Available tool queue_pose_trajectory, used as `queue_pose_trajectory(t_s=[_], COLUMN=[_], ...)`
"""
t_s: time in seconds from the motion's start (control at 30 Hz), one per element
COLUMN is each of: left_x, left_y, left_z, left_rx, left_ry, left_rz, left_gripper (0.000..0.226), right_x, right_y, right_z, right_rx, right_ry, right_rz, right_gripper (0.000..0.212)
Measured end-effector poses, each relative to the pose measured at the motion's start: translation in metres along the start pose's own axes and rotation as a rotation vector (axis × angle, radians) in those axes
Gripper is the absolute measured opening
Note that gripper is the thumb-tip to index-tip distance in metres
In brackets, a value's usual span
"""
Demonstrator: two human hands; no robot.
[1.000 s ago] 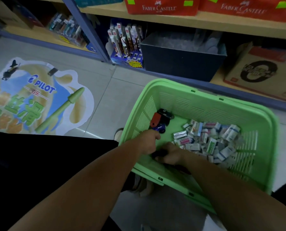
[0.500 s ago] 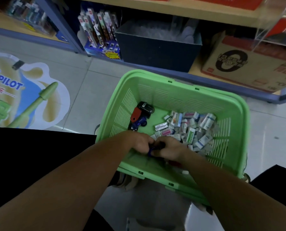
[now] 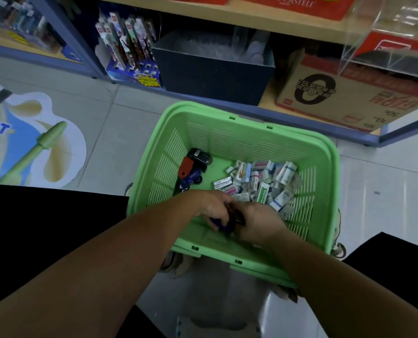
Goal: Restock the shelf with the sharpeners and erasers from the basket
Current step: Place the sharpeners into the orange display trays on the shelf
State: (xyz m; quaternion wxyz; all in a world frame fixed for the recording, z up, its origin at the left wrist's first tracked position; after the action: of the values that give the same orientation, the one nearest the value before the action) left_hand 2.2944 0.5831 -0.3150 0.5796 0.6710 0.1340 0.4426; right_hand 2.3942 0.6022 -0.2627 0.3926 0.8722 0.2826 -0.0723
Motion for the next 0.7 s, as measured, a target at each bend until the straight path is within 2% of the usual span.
queue_pose_trajectory(t_s=[0.1,0.17,0.27,0.37,0.47,0.53,0.63,0.7], left_x=[-0.003,-0.008,-0.004,0.011,0.021,0.027,0.035,0.039], left_y=[0.006,0.007,0.006,0.004,0.001,-0.005,-0.014,-0.012], left_z=[-0.005,-0.006,0.001,0.011,0.019,0.023,0.025,0.023], left_rx=[0.02,0.042,0.056,0.051,0.03,0.059,0.16,0.153], left_ry=[-0.075,-0.14,-0.143,-0.211,-0.187,-0.227,-0.257,-0.281], left_rz=[-0.018,-0.035,0.01,0.081,0.091,0.104,0.121,0.11], left_gripper=[0.046,0.037,0.043,0.058,0.062,0.064,0.045,0.033], right_x=[0.006,0.016,0.041,0.045,0.049,0.054,0.052,0.05], right_y=[0.0,0.001,-0.001,-0.006,-0.003,-0.001,0.002,0.002], right_z=[-0.007,-0.016,-0.026,-0.031,-0.034,-0.03,-0.028,-0.029], right_rx=[0.023,0.09,0.195,0.156,0.174,0.166,0.125,0.081], right_ry=[0.12,0.076,-0.41,-0.866,-1.052,-1.167,-1.239,-1.322], right_rz=[0.065,0.16,0.308,0.288,0.275,0.3,0.307,0.304], right_gripper=[0.038,0.028,0.019,0.026,0.042,0.045,0.044,0.043])
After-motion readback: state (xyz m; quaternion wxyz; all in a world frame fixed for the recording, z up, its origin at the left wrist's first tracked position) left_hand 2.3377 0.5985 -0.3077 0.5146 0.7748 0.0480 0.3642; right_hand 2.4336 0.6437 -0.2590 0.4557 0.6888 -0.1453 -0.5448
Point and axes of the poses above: each hand's wrist, its own y-axis away from the middle knuckle, its own z-axis out of the palm, x = y × z, the point moved 9 cm from there along -y, towards the middle knuckle, and after that the axes turned 3 degrees about -x, right-handed, at the moved point
